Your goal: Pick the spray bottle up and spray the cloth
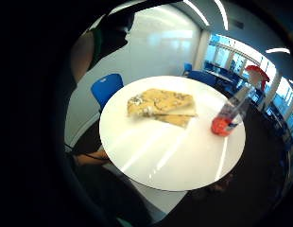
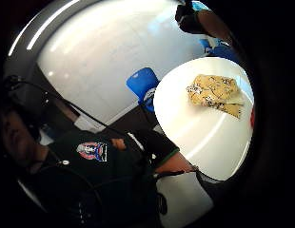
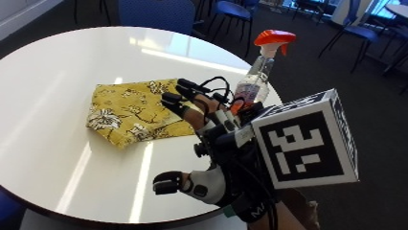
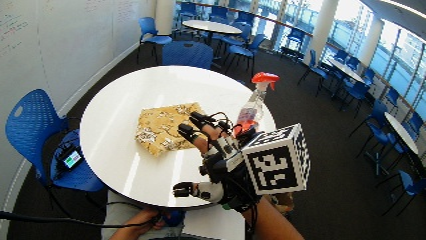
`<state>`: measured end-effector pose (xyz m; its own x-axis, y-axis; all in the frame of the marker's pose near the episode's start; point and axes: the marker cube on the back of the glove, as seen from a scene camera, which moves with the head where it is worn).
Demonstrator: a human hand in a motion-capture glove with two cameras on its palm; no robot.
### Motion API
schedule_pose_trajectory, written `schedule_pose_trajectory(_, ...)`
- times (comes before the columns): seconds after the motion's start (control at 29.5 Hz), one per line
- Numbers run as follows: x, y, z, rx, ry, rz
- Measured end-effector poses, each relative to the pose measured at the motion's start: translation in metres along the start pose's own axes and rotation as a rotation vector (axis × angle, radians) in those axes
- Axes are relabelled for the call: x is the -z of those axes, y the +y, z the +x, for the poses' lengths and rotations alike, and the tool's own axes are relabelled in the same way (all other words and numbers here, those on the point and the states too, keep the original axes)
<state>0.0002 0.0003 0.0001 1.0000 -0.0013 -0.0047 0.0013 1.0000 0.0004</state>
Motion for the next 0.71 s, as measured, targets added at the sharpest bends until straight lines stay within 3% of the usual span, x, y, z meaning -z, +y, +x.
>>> schedule_pose_trajectory(0.71,-0.005,-0.015,0.029,-0.099,-0.05,0.03)
